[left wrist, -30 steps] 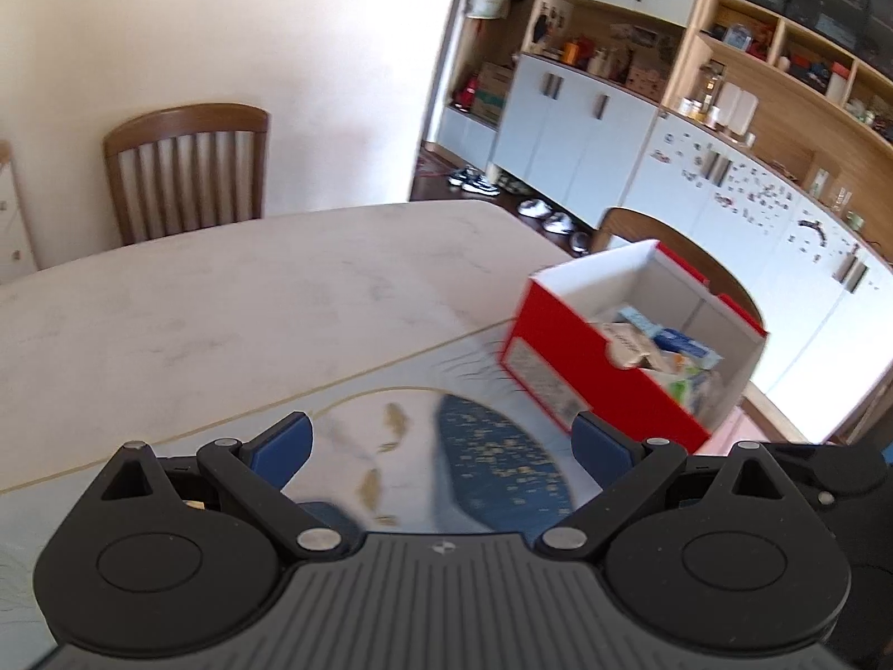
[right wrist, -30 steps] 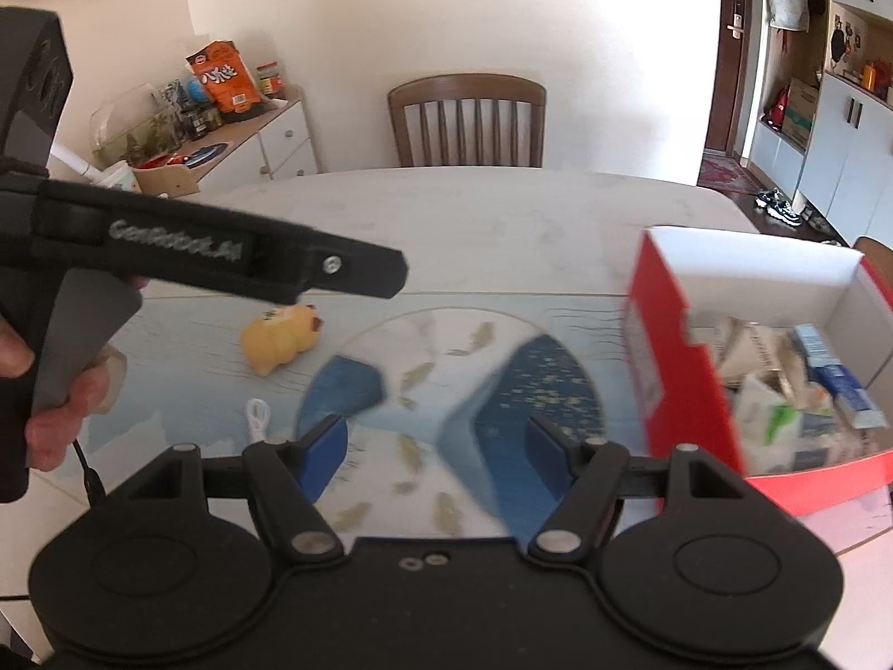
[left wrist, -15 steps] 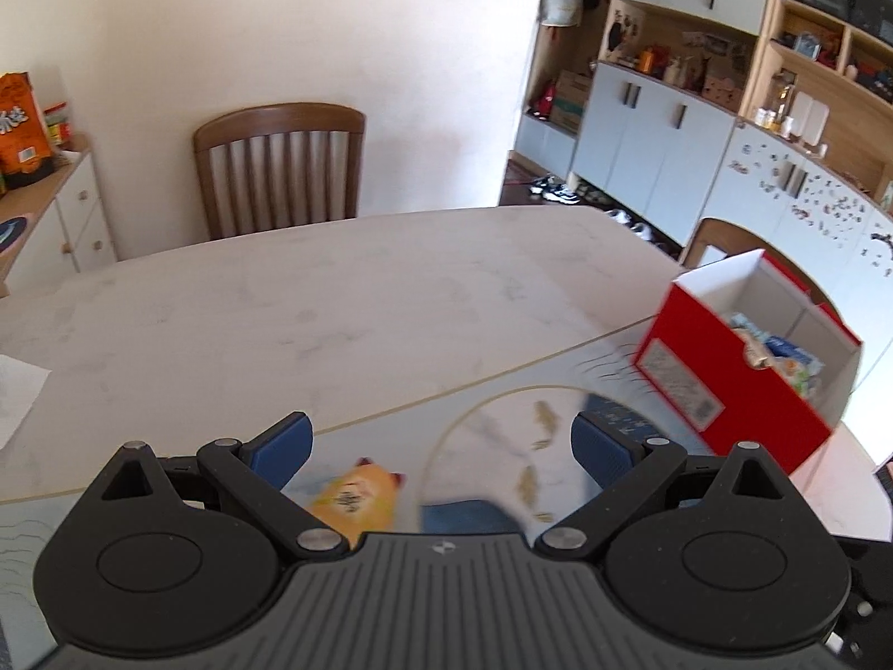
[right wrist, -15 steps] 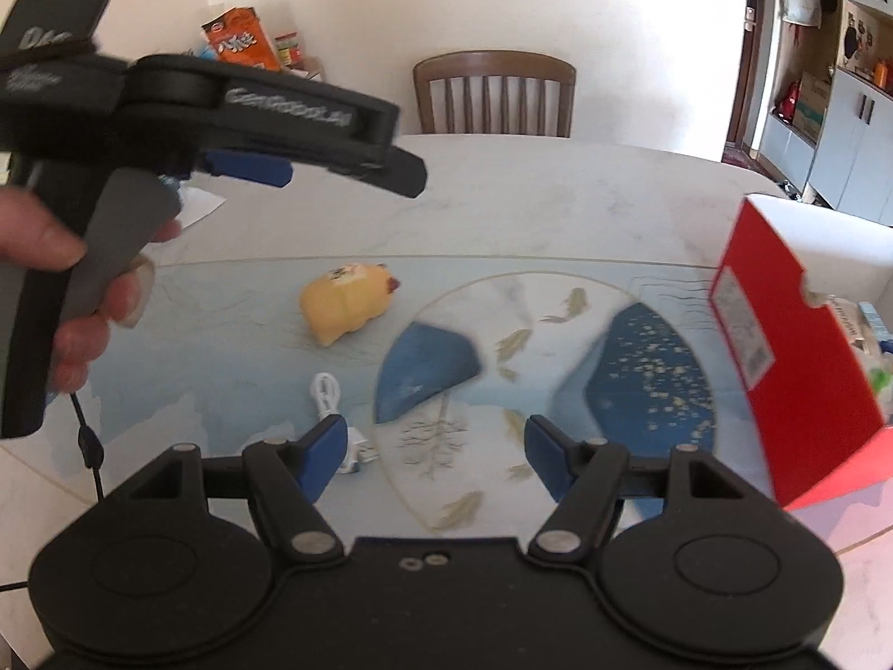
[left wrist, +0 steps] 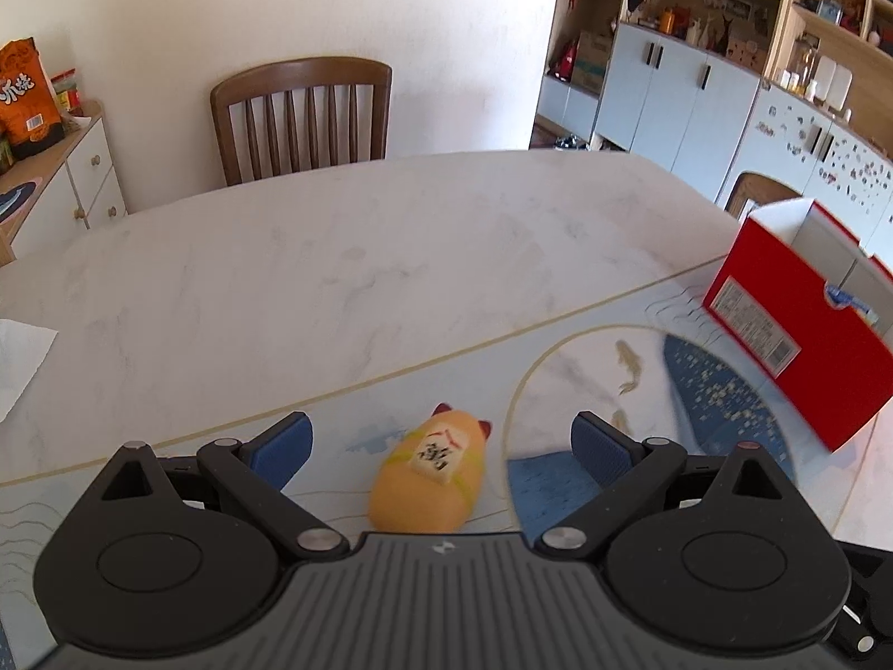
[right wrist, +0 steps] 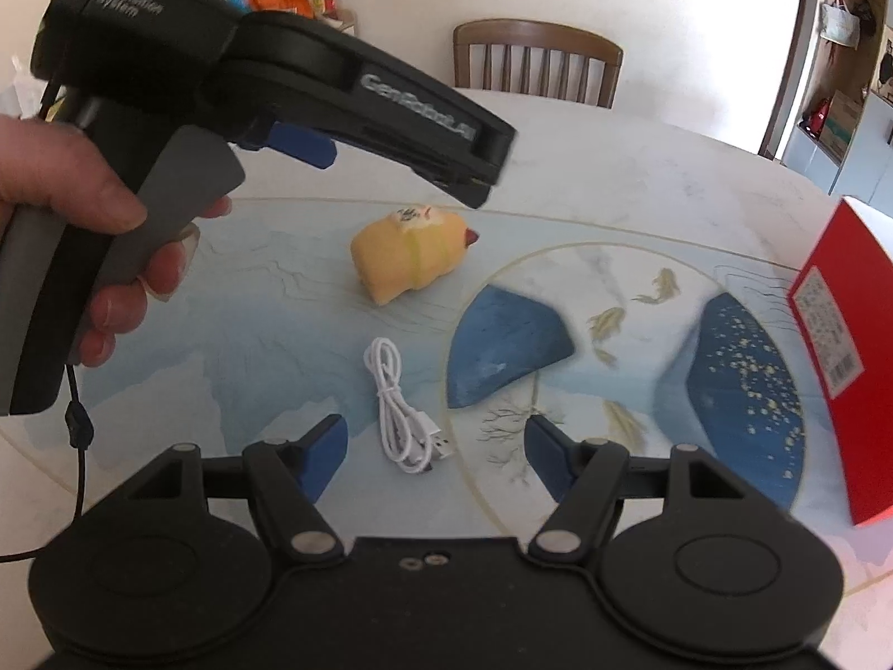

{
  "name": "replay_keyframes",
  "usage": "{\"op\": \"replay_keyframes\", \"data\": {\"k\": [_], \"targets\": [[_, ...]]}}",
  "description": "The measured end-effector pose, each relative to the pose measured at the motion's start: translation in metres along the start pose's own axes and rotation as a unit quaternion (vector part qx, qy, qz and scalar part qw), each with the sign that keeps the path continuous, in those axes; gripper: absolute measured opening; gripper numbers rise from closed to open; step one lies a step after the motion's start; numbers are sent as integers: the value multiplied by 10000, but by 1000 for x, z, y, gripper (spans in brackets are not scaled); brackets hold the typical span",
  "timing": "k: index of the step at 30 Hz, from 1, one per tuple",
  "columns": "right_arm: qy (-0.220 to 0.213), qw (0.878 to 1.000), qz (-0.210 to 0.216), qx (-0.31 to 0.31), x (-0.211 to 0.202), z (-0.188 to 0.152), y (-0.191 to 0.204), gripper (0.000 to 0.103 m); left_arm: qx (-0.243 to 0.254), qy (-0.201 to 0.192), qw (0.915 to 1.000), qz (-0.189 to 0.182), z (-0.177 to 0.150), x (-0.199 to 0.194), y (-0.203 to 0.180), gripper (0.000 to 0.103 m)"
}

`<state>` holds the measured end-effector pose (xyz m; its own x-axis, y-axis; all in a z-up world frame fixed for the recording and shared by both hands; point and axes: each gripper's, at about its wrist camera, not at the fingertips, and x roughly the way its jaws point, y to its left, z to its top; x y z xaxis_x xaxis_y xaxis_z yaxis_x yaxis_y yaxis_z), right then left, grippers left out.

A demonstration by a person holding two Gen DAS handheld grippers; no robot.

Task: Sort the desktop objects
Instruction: 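Move both open tools back from the red box to the table items, then grasp the yellow cat toy with the left tool while the right tool grasps the white USB cable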

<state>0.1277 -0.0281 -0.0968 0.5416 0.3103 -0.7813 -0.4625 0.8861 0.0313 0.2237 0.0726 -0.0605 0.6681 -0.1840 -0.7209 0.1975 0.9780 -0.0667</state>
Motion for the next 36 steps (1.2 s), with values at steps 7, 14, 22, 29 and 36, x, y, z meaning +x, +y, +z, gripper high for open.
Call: {"op": "replay_keyframes", "data": {"k": [7, 14, 22, 29, 36], "targets": [[93, 9995, -37, -308, 26, 5, 16, 68, 337, 42, 9994, 105, -7, 19, 2, 100], [160, 9991, -62, -383, 38, 9, 20, 62, 417, 49, 9991, -100, -8, 31, 4, 100], [130, 9995, 123, -268, 42, 12, 16, 52, 433, 9, 9989, -198, -10, 38, 5, 99], [63, 9993, 179, -333, 40, 9, 12, 46, 568, 128, 9978, -313, -16, 42, 5, 90], [73, 9995, 156, -275, 38, 9, 4, 26, 544, 281, 9974, -379, -25, 45, 5, 64]]}}
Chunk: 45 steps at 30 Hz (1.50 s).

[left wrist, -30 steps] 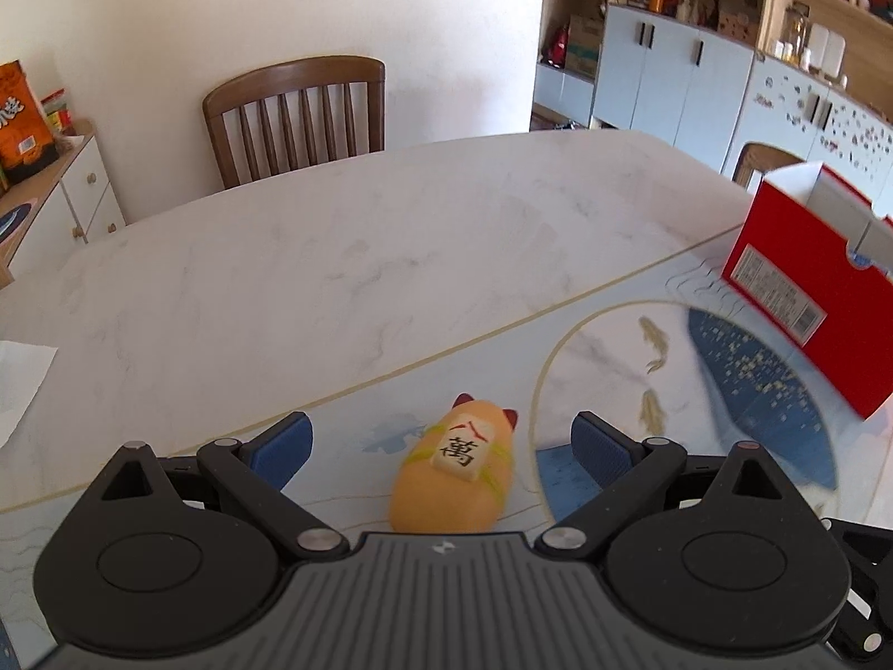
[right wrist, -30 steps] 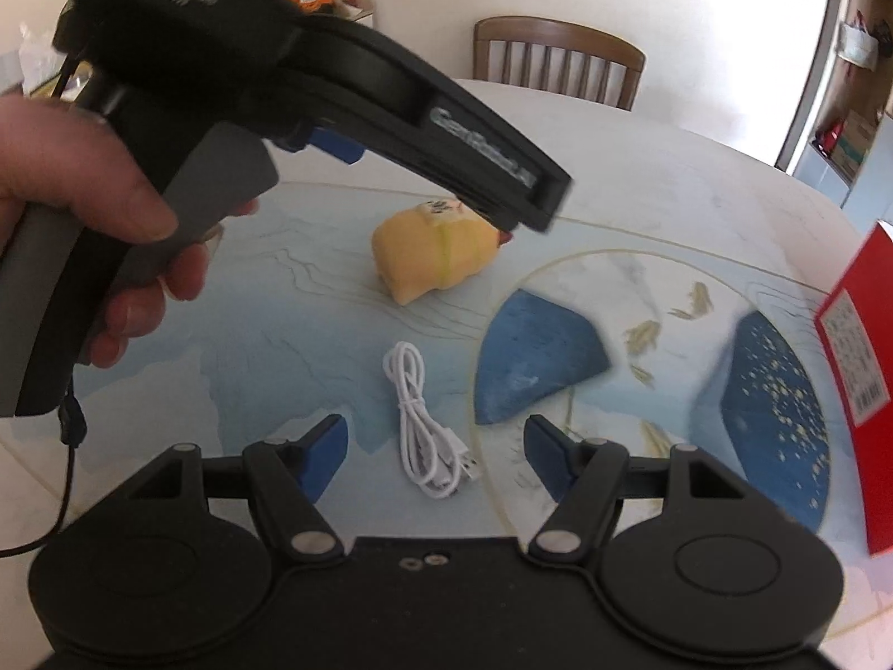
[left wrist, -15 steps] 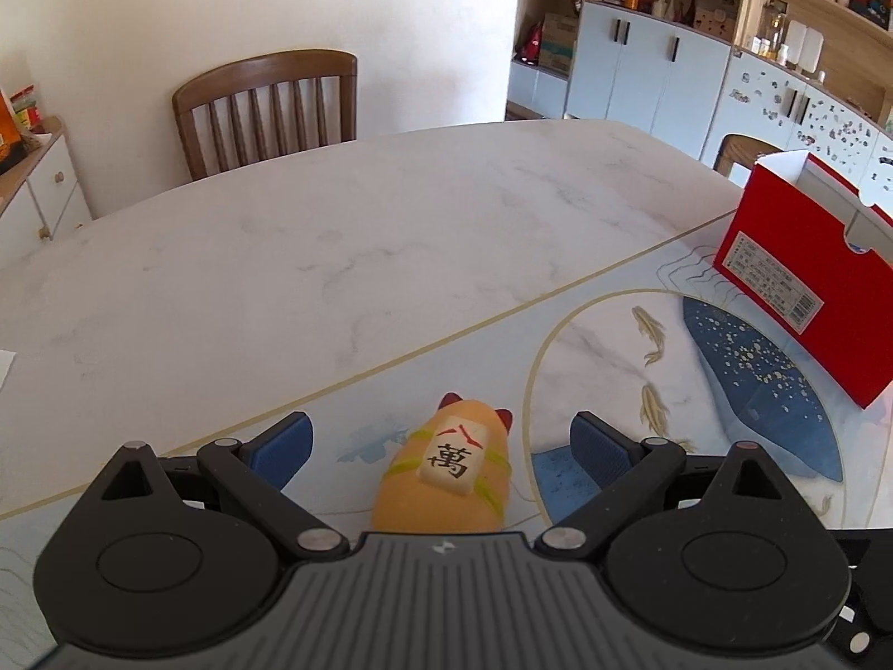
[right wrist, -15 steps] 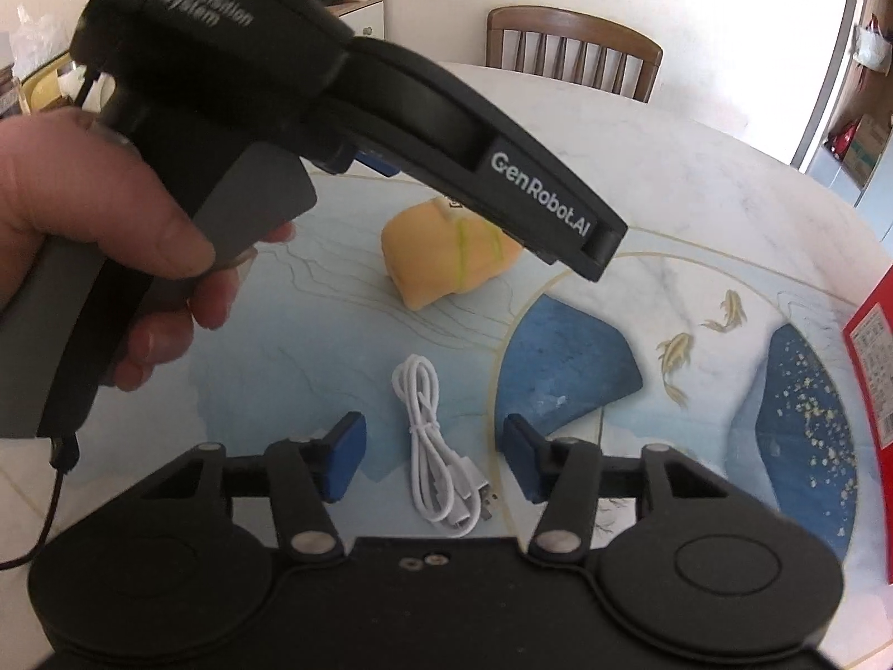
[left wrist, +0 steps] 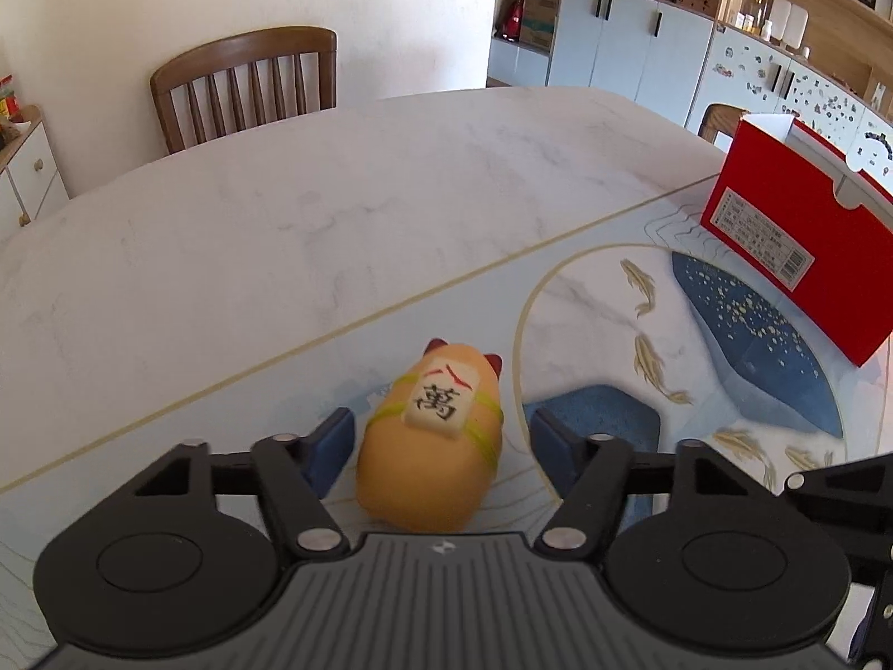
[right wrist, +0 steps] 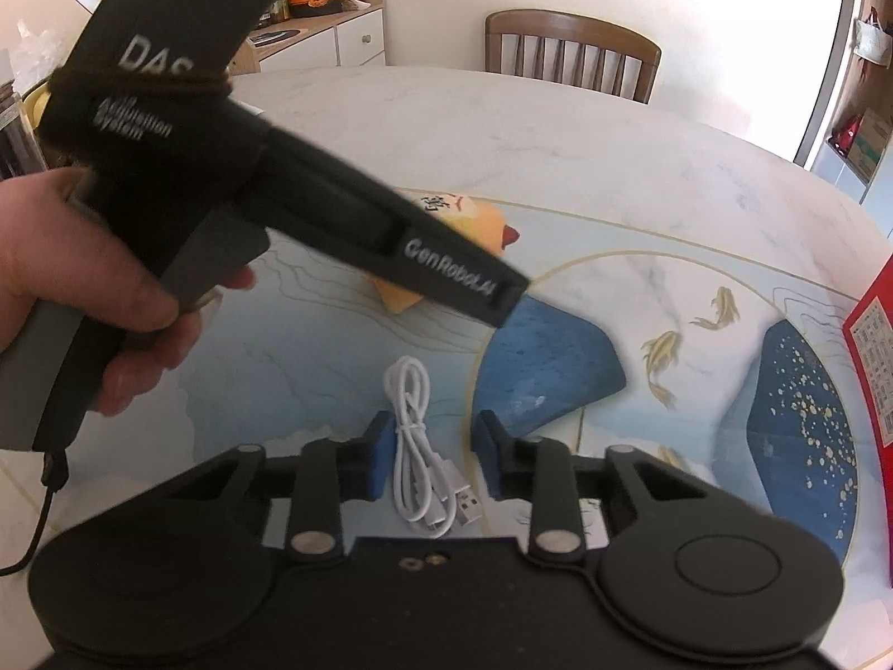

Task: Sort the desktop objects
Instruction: 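Grasp the yellow cat toy with the left tool while the right tool grasps the white USB cable, then carry the cat toy with the left tool while the right tool carries the cable over the red box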

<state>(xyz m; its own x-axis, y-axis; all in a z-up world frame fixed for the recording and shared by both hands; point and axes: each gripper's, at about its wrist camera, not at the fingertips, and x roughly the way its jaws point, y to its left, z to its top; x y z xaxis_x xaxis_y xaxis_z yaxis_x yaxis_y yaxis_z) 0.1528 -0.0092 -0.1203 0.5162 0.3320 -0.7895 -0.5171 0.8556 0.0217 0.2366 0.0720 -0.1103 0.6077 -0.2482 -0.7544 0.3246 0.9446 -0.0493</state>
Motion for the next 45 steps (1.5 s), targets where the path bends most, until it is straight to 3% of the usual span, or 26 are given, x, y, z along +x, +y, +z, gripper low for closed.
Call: {"op": "replay_keyframes", "data": {"k": [3, 5, 19, 35, 45], "targets": [[18, 10000, -64, 65, 0, 1, -3, 14, 36, -48, 10000, 42, -2, -3, -2, 59], [30, 9999, -47, 118, -1, 1, -6, 12, 12, -59, 9999, 130, -2, -4, -3, 54], [27, 9988, -203, 451, -22, -4, -38, 12, -44, 8, 9999, 122, -1, -11, -17, 47], [-201, 9944, -379, 969, -76, -27, -104, 12, -44, -21, 9999, -135, -3, -35, -92, 47], [-512, 9933, -222, 1007, -113, -31, -146, 12, -240, -122, 9994, -228, 13, -55, -135, 47]]}}
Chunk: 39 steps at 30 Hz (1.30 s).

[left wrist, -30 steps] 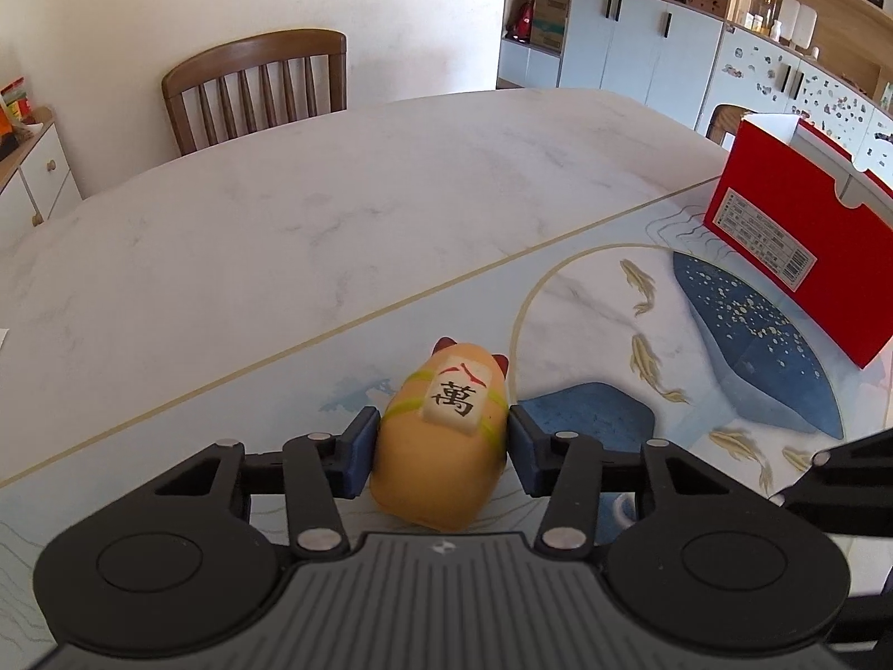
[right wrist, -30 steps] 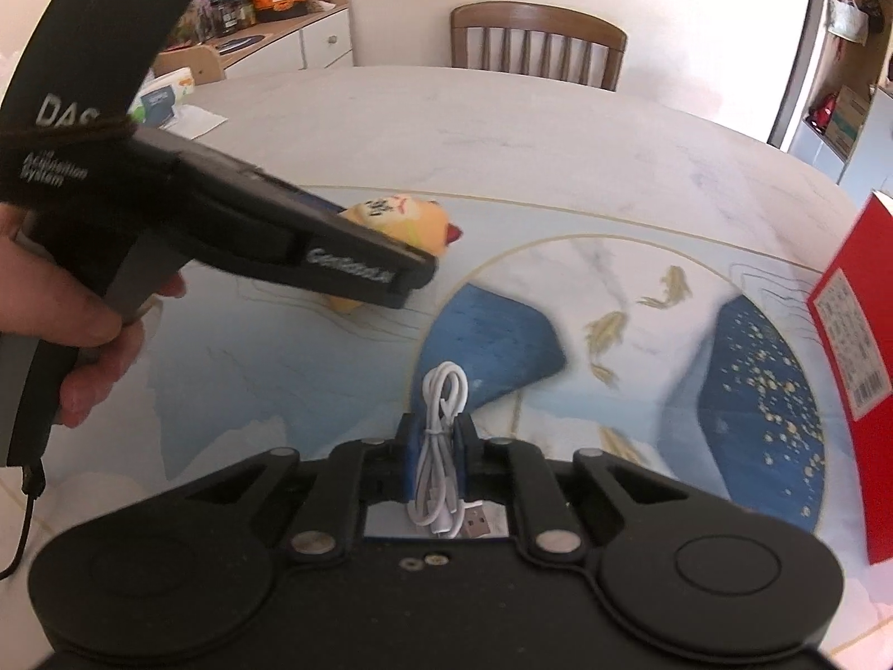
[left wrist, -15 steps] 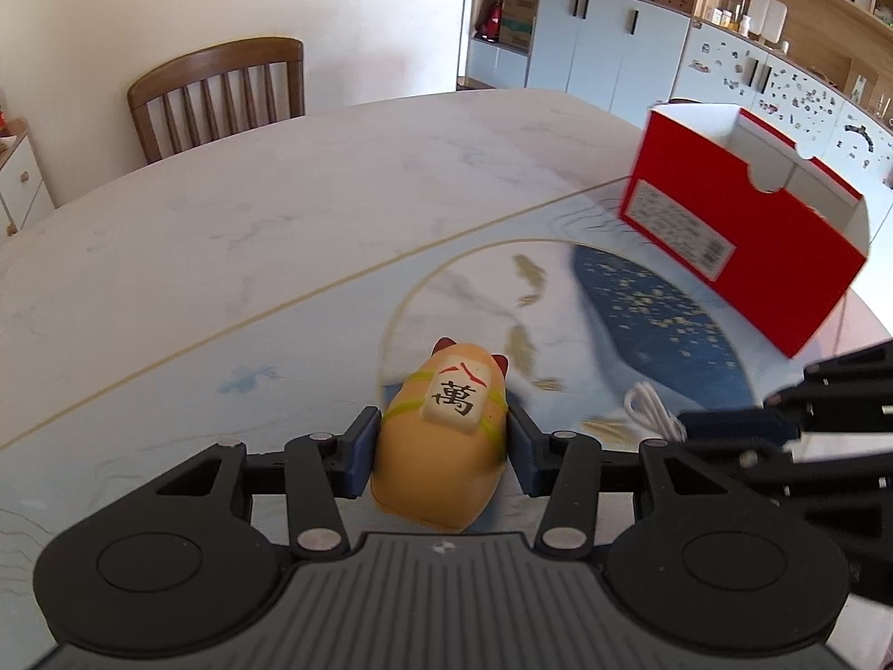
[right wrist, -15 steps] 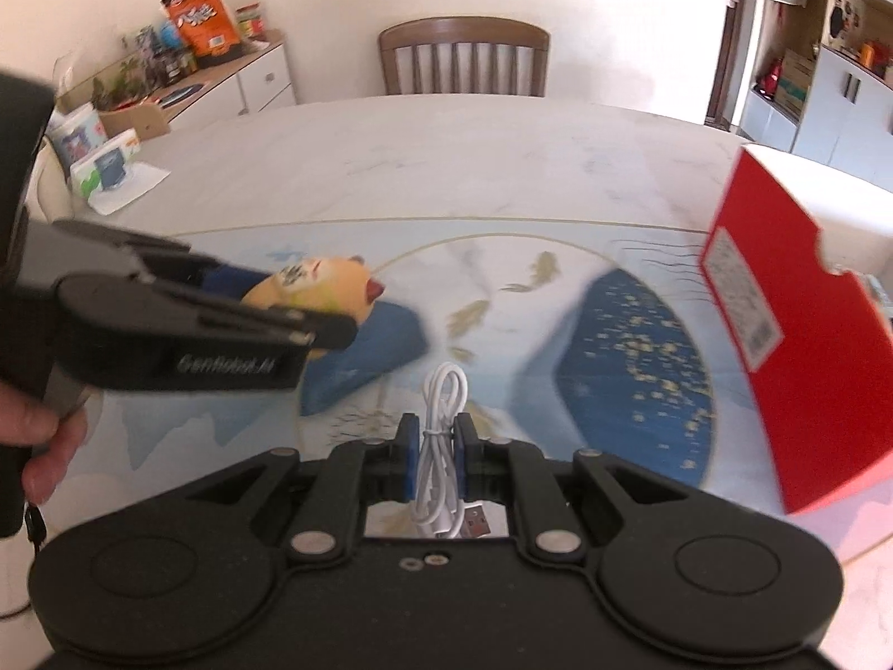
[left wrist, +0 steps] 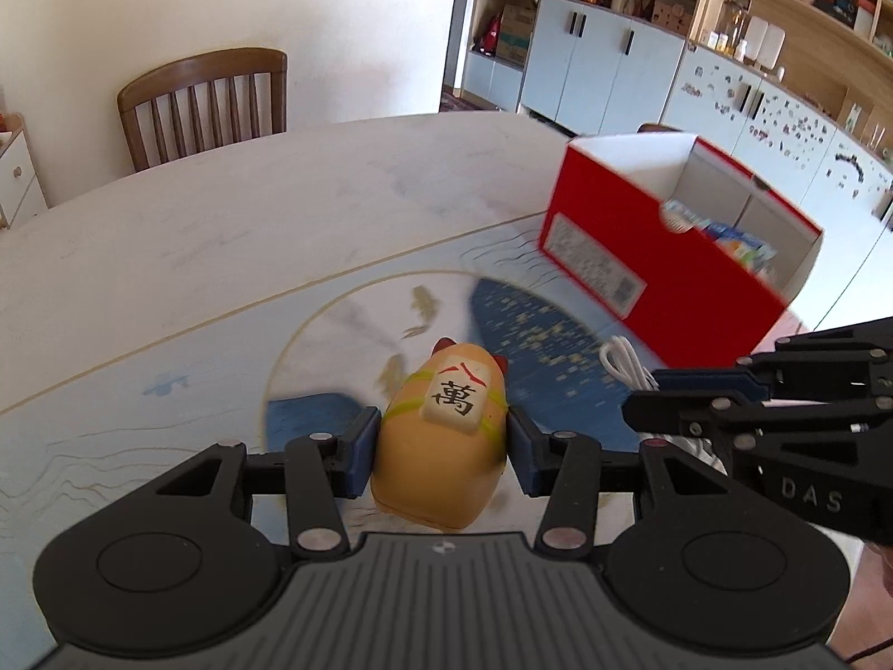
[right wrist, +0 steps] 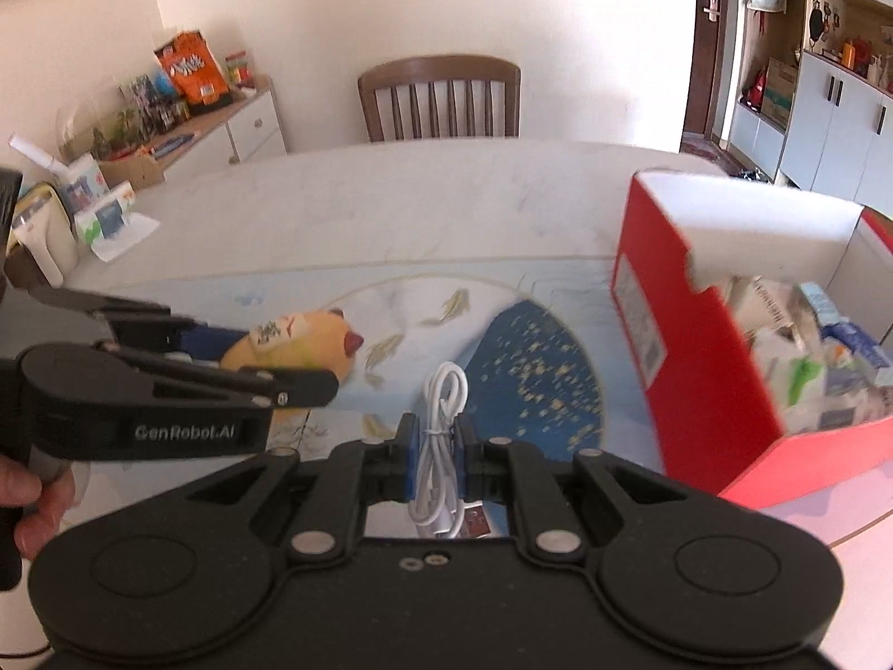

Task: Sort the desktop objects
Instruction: 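Carry the cat toy with the left tool while the right tool carries the cable over the red box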

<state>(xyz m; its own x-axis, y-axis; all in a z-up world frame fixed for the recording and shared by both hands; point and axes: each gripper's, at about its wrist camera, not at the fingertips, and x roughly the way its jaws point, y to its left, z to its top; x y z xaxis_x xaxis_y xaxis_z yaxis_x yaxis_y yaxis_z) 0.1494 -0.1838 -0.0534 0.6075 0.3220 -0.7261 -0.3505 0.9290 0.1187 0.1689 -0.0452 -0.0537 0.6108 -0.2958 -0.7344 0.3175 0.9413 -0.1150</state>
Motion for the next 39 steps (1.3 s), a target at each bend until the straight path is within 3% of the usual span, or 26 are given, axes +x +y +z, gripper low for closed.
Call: {"op": "replay_keyframes", "data": {"k": [19, 39], "targets": [[-575, 9981, 112, 185, -66, 34, -109, 12, 224, -455, 9983, -280, 60, -8, -93, 47], [-509, 9962, -466, 524, -59, 45, -237, 12, 1003, -307, 9931, -531, 125, 71, -200, 47]]}}
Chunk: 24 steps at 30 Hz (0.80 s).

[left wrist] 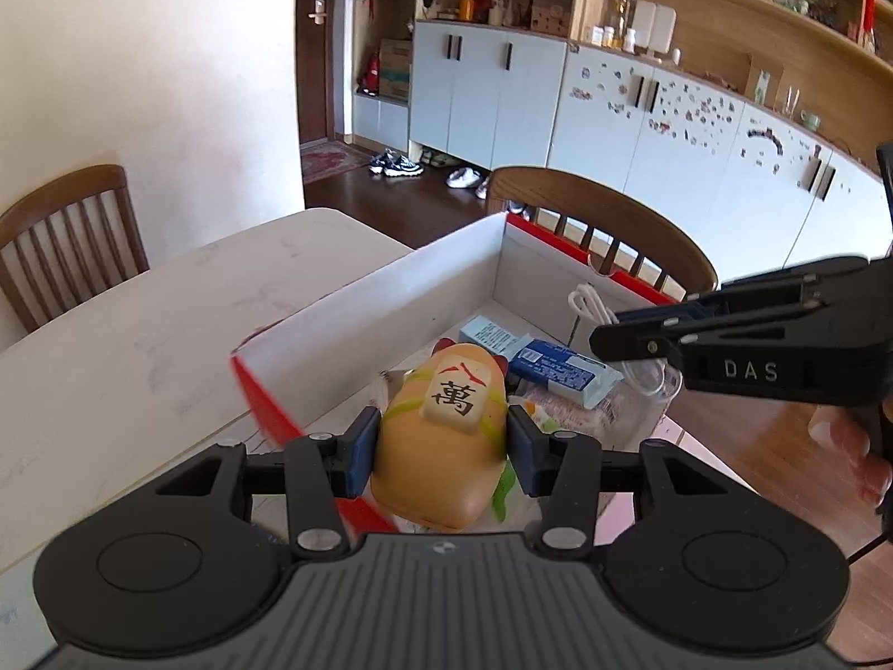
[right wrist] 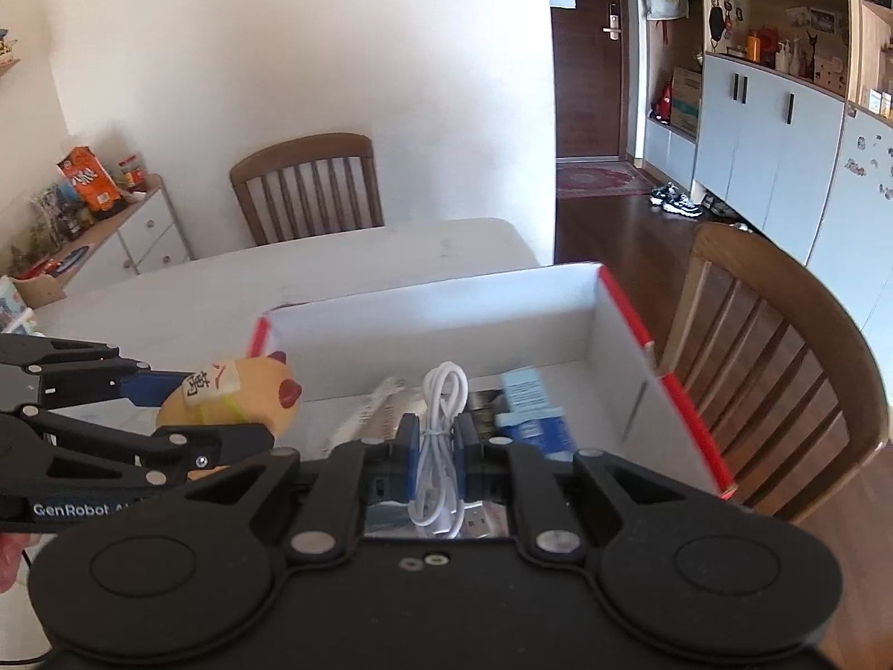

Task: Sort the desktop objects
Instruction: 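Carry the cat toy with the left tool while the right tool carries the cable over the red box, then lower the cat toy and cable into the red box and open both tools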

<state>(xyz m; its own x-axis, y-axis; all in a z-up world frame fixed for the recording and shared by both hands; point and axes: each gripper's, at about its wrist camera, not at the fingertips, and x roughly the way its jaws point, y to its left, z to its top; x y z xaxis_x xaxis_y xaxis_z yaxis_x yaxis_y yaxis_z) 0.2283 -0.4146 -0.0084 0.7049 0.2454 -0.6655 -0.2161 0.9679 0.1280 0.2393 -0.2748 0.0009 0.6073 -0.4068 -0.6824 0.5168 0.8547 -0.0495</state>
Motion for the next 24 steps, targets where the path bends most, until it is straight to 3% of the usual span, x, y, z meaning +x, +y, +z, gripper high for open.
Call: {"op": "replay_keyframes", "data": {"k": [12, 24], "targets": [[310, 9995, 37, 25, 51, 9, -36, 12, 128, 459, 9988, 110, 18, 65, -17, 47], [623, 9978, 151, -146, 86, 11, -34, 12, 47, 718, 9970, 267, 15, 93, -14, 47]]}}
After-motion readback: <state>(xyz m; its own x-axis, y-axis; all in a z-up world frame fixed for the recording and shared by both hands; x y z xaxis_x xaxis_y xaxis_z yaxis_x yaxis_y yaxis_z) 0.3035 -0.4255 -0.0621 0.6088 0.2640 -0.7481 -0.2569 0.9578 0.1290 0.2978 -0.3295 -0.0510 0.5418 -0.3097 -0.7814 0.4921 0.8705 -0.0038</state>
